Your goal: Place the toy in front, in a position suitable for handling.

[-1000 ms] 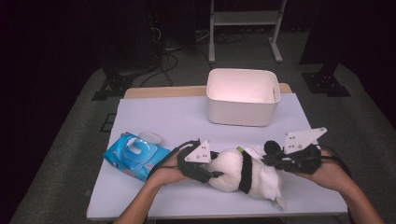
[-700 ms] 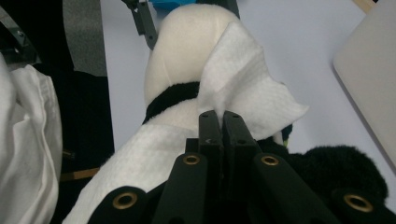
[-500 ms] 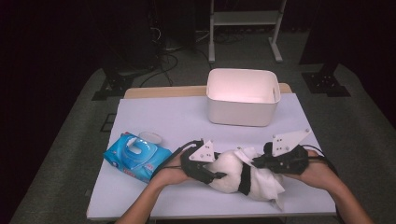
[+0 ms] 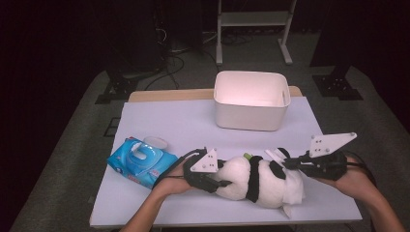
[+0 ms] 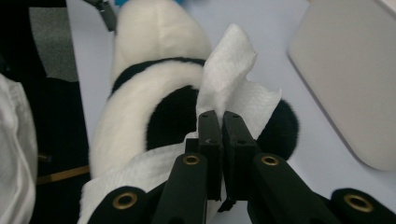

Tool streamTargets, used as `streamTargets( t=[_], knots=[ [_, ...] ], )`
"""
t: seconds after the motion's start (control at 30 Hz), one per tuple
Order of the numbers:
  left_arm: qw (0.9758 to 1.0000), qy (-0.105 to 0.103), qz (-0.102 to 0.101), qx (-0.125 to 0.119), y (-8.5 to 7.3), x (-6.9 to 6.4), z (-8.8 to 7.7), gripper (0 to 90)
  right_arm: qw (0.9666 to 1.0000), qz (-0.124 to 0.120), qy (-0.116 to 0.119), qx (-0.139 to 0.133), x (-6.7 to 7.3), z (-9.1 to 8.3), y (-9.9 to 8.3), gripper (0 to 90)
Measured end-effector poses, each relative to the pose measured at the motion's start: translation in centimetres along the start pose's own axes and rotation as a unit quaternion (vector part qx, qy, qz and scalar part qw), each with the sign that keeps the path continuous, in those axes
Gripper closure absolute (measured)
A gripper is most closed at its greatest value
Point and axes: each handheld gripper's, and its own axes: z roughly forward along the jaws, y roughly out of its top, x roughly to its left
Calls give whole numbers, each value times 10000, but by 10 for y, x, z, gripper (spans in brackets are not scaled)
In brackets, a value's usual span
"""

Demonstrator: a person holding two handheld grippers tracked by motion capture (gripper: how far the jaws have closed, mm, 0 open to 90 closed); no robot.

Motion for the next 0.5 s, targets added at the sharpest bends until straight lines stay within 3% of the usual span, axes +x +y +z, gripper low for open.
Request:
streamTargets(
  t=[0.27, 0.4, 0.5],
  knots=[
    [9998, 20, -170, -83, -4, 2, 0, 423, 9998, 191, -13, -92, -17, 8, 4, 868],
    [9998, 70, -196, -44, -2, -1, 0, 423, 9997, 208, 77, -88, -10, 0, 0, 867],
    [9998, 125, -168, 10, 3, -1, 2, 424, 9998, 88, 183, -19, 2, 2, 1, 867]
  ],
)
